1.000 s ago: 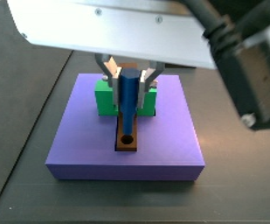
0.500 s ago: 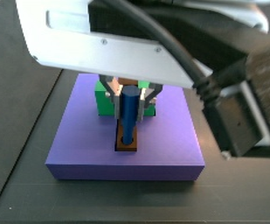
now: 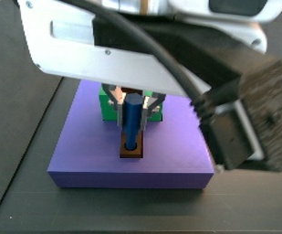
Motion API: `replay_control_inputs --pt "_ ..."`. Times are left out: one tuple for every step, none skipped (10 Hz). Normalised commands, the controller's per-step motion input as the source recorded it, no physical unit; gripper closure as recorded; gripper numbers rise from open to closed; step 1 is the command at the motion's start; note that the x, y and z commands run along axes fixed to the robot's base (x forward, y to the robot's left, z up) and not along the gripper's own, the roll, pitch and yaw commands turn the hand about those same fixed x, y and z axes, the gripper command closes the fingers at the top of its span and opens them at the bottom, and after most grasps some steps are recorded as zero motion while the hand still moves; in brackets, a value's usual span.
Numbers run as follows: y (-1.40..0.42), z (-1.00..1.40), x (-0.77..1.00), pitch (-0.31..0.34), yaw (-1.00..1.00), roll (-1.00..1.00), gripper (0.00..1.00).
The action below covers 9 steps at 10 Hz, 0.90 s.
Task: Pick up the blue object. Move up. Move to above the board. Insert the blue object.
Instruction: Insert the blue object.
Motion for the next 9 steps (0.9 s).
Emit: replay_control_inputs --pt "-0.07 -0.29 0.00 0.000 0.00 0.18 1.00" --pt "-0.09 -0.35 0.03 0.000 0.00 0.17 1.00" --pt "-0.06 -0.37 0.15 0.000 0.00 0.16 1.00" --pt "-0.04 -0.34 0.19 0.000 0.00 0.11 1.00" --pt "-0.02 -0.38 0.07 0.000 0.00 0.09 1.00" --pt "0.00 -0.39 0.02 0.000 0.00 0.05 1.00" --pt "0.00 -0.35 0.00 0.000 0.00 0.00 1.00" --pt "0.00 0.00 0.00 0.000 0.00 -0.01 1.00" --pt "0.00 0.00 0.00 0.000 0.00 0.00 1.00"
